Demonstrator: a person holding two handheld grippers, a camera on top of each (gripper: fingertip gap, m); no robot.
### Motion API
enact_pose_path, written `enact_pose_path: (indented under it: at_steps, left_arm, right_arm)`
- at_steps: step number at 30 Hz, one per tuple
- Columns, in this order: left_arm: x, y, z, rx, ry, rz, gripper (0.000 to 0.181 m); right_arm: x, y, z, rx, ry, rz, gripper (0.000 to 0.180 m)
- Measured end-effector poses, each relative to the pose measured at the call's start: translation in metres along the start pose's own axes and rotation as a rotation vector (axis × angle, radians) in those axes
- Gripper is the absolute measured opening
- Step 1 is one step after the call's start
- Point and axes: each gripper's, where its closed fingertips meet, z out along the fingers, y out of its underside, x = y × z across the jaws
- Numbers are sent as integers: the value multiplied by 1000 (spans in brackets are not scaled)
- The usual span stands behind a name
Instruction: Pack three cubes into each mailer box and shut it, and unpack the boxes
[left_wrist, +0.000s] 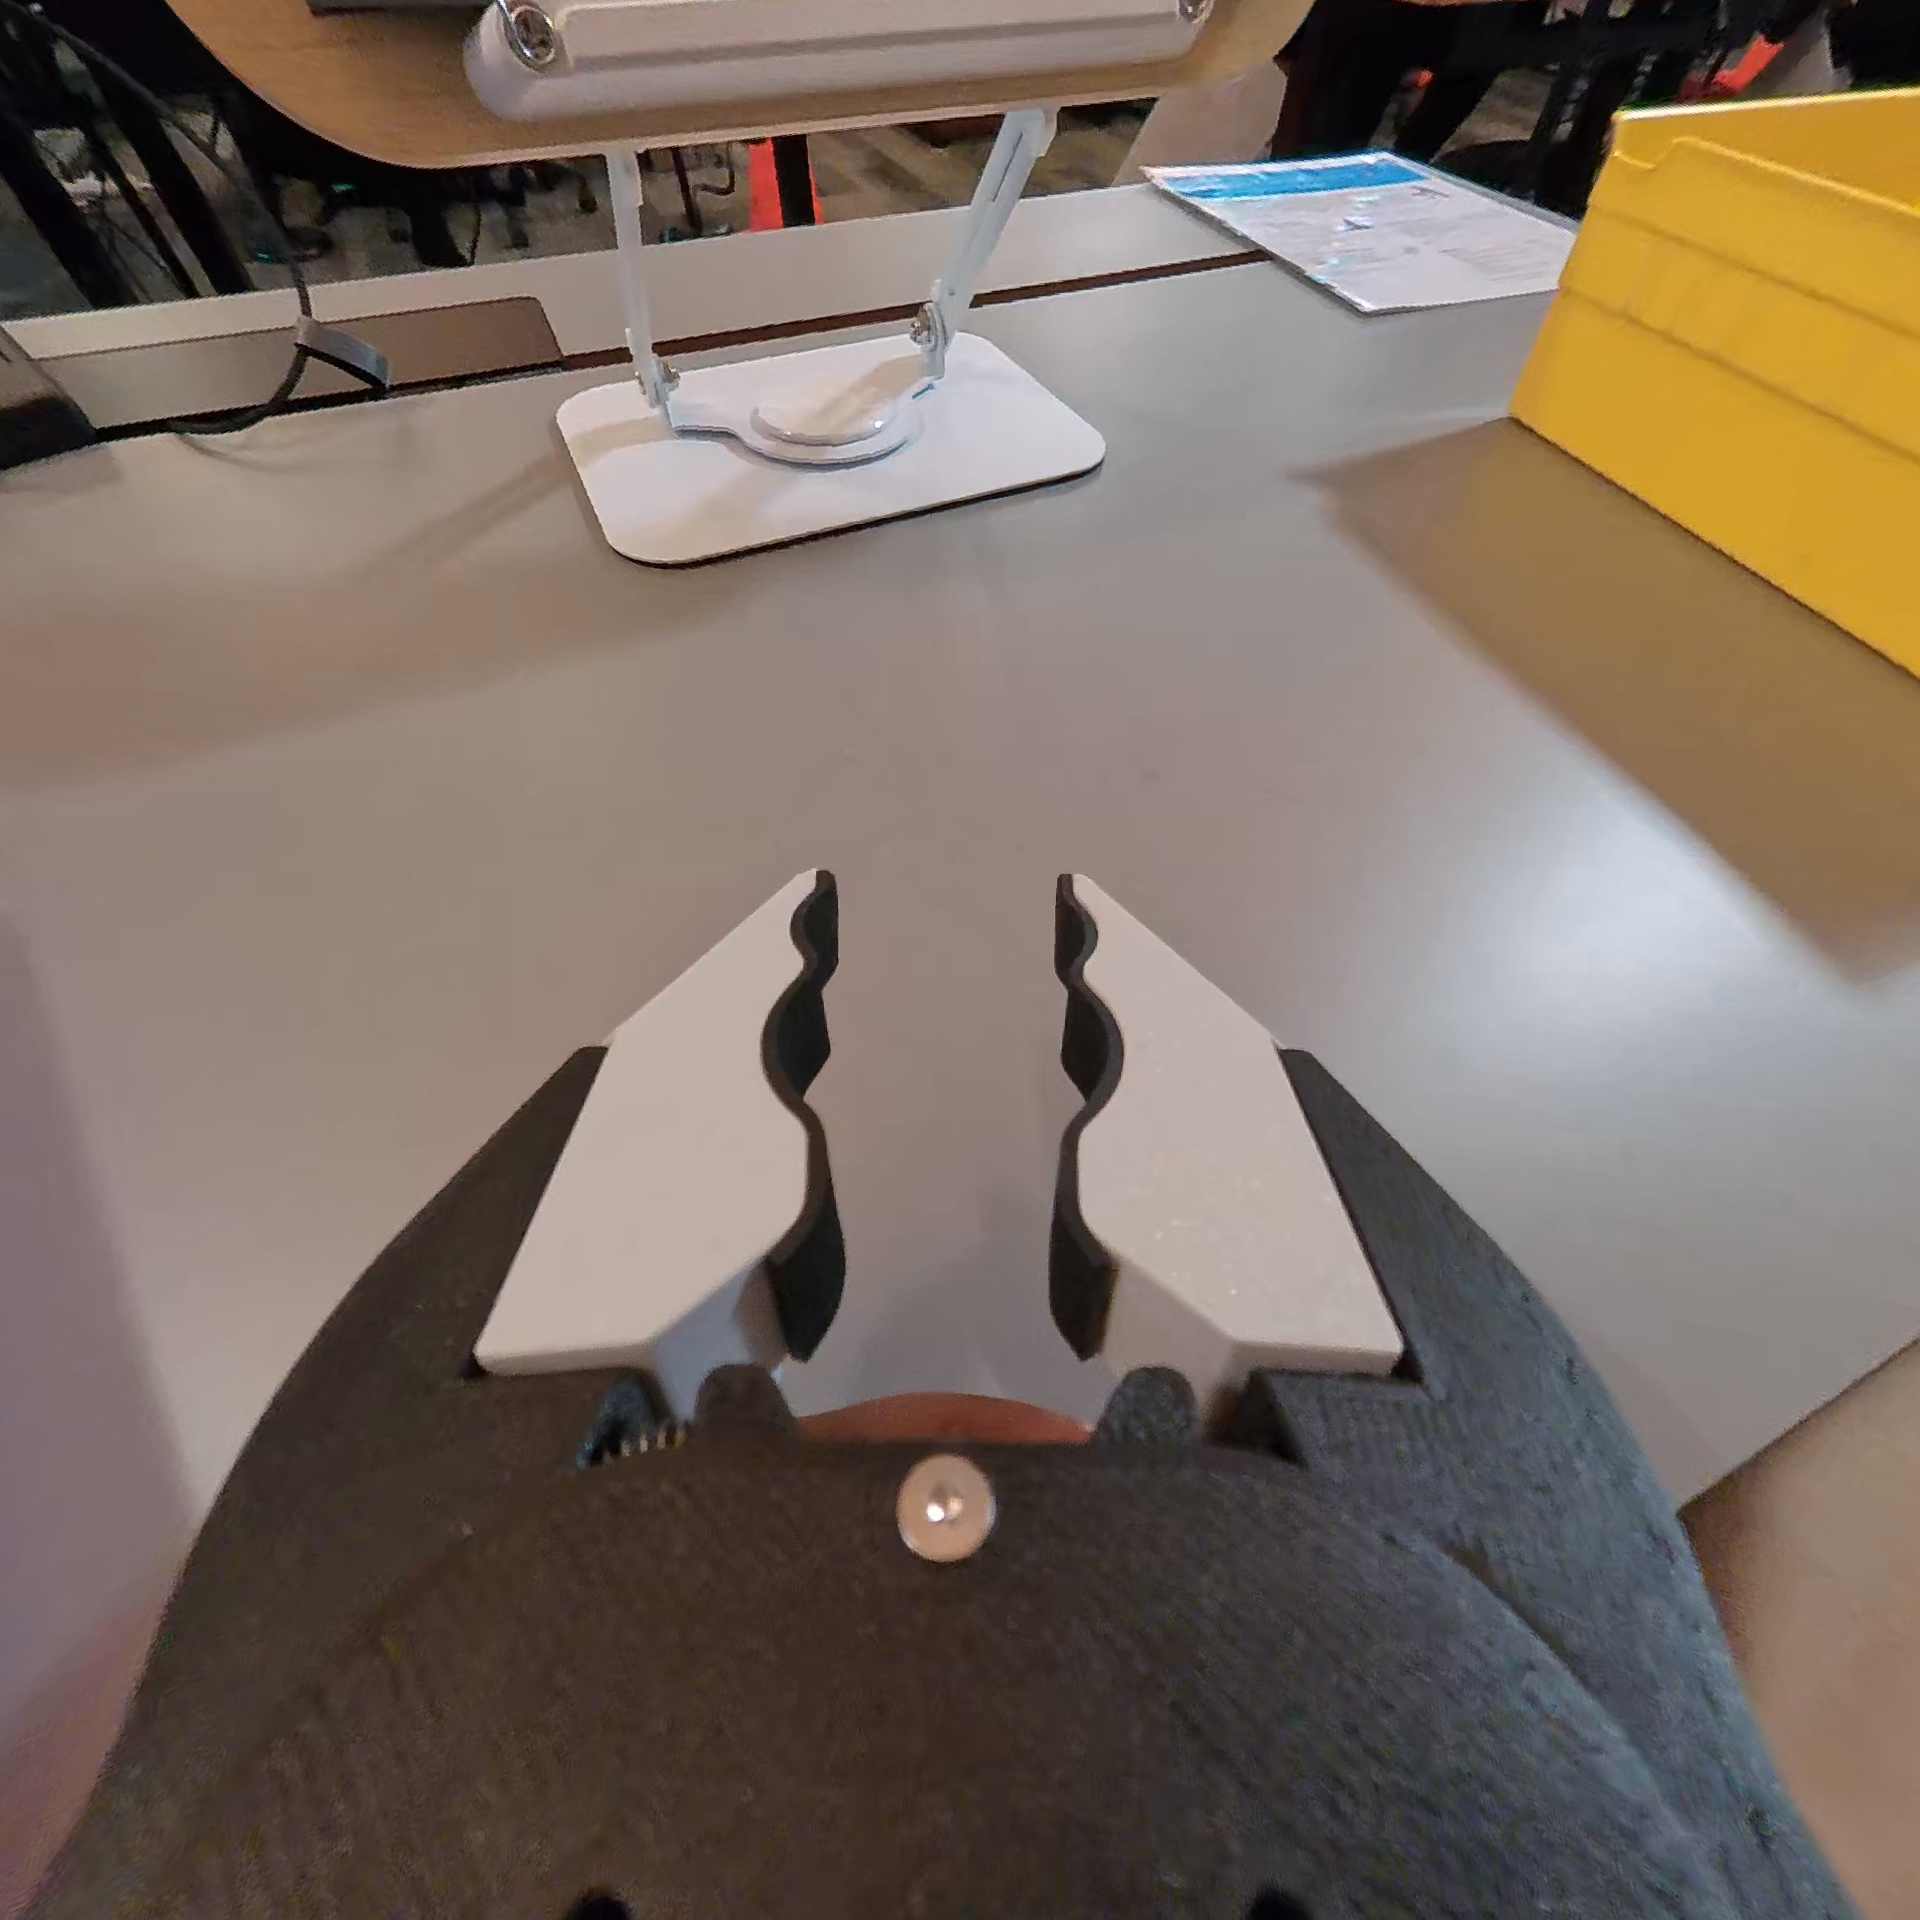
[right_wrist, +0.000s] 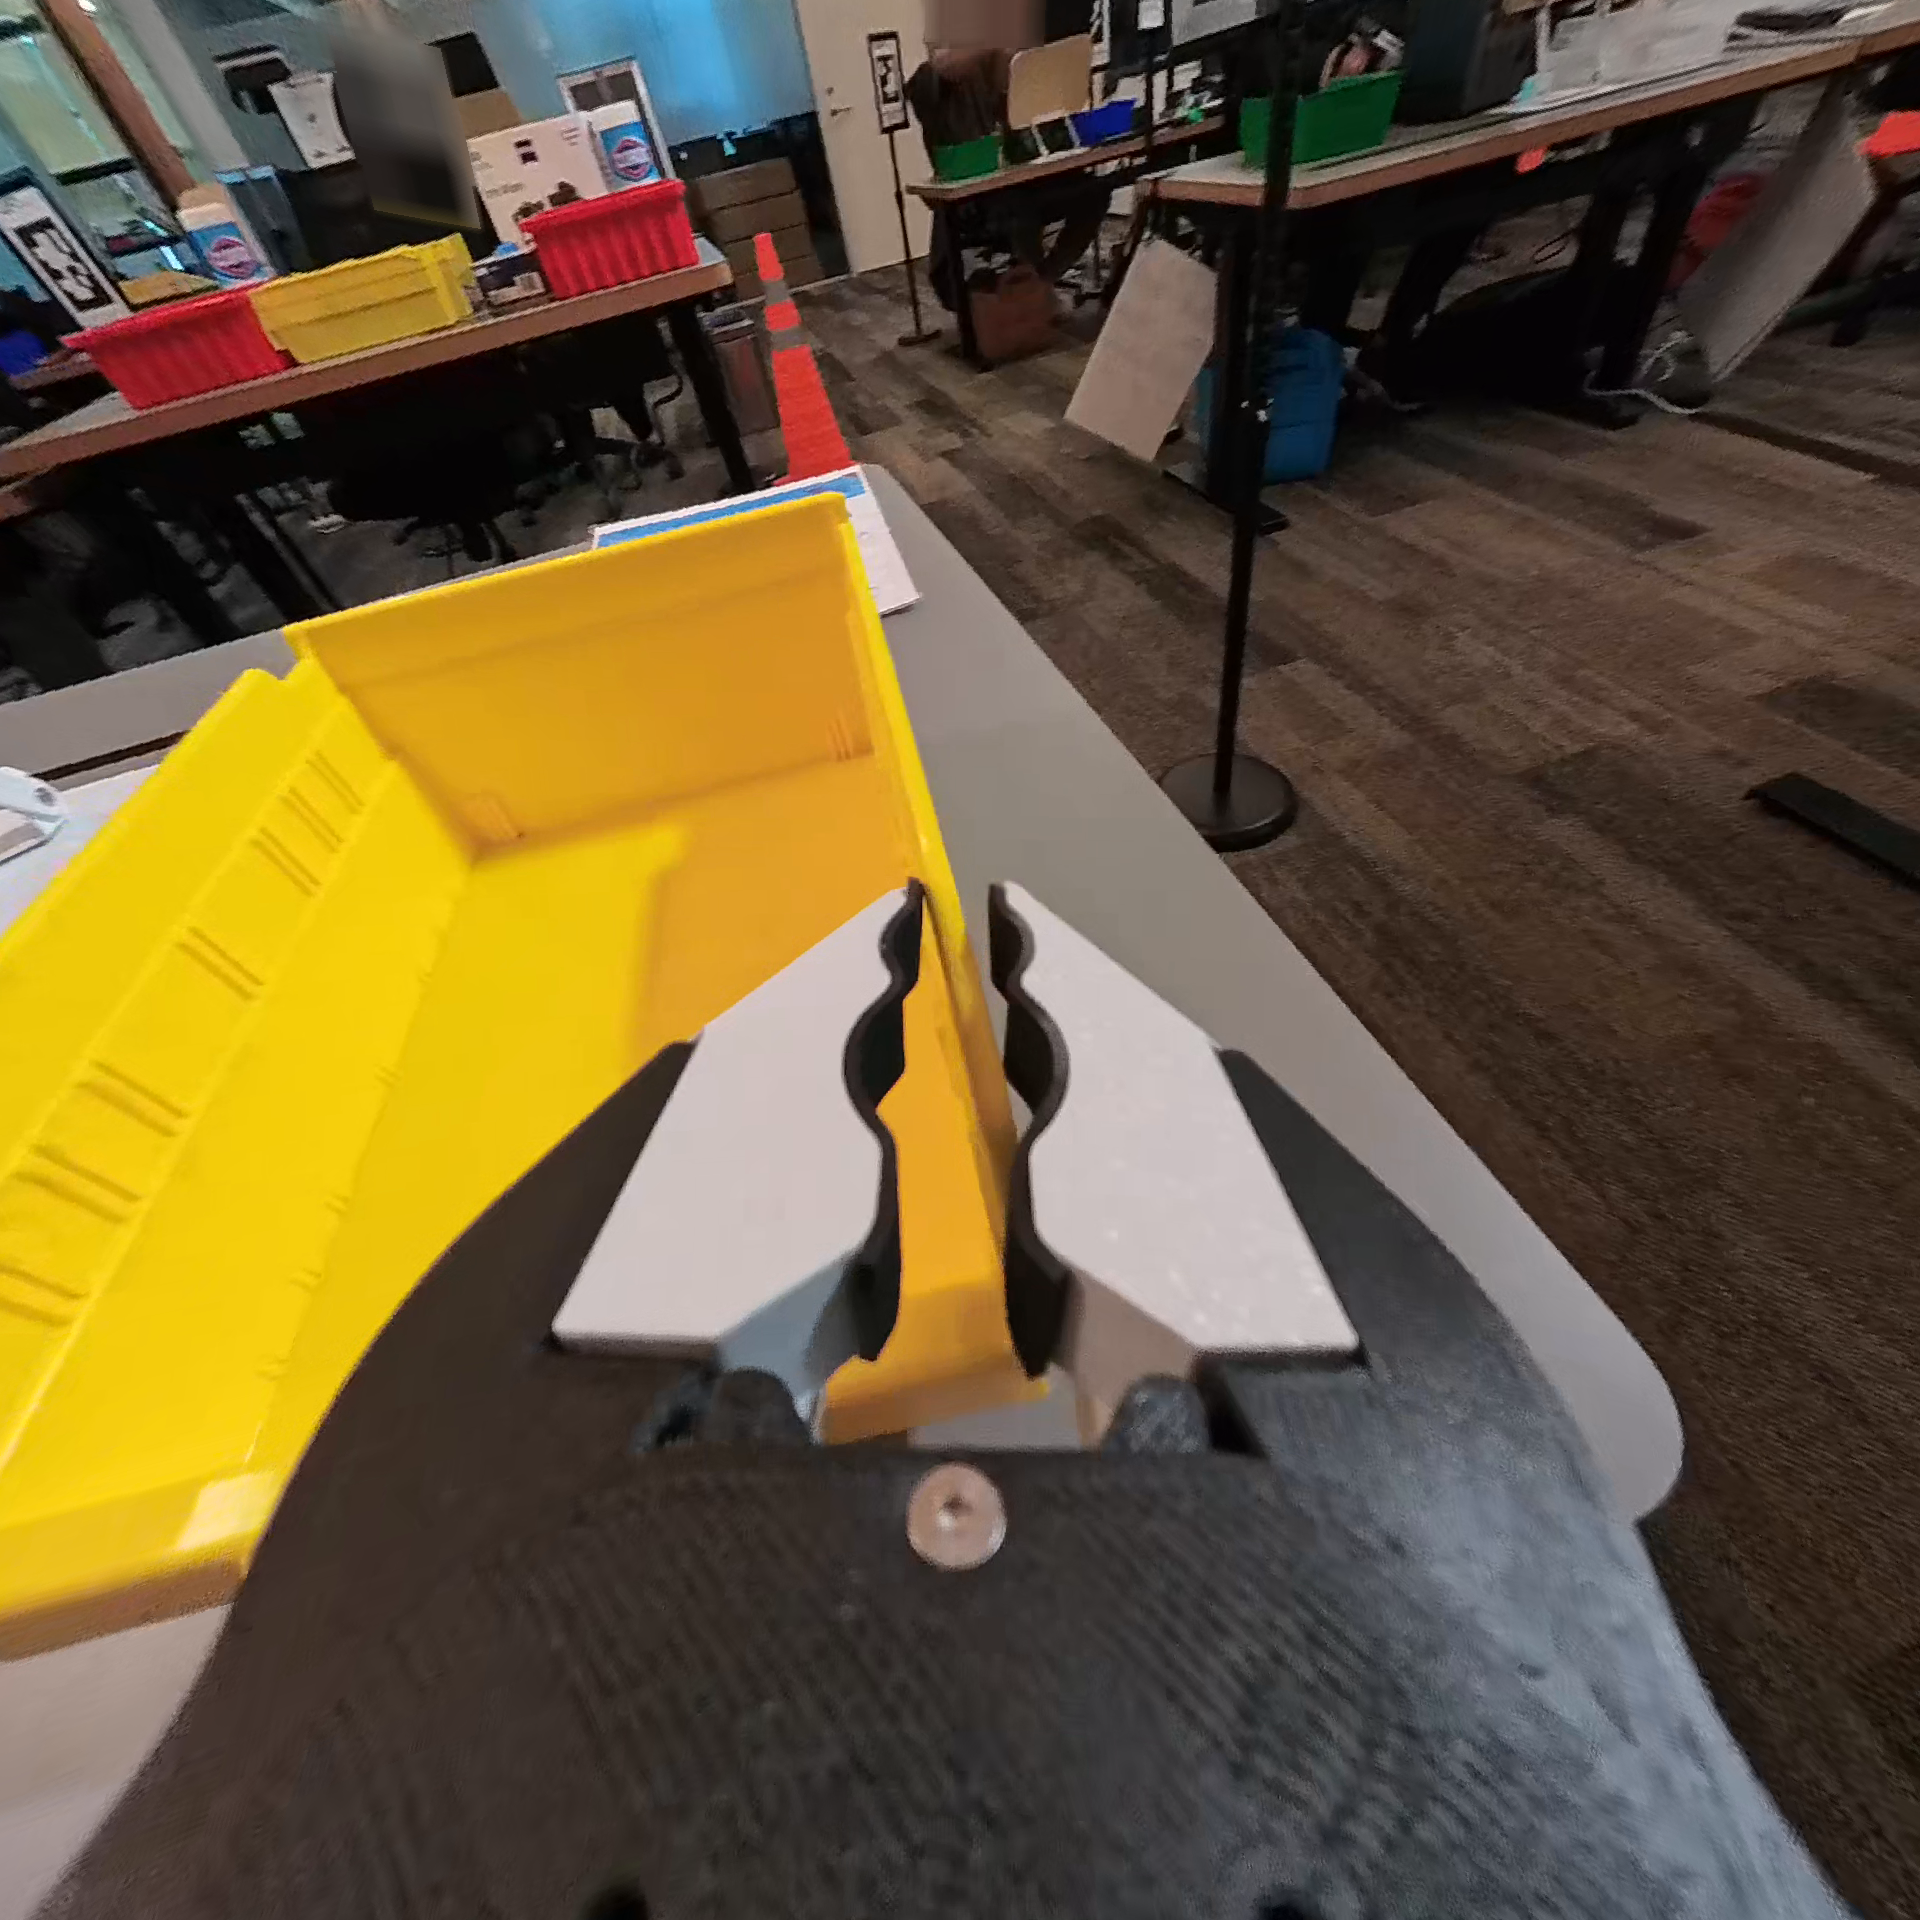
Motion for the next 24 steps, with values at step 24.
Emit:
enact_pose_path:
  at_steps: [24]
  left_arm:
    - [-55,-4,-15,-49,-177,-89,61]
  right_arm:
    - [-9,-59,-54,254,-214,209,6]
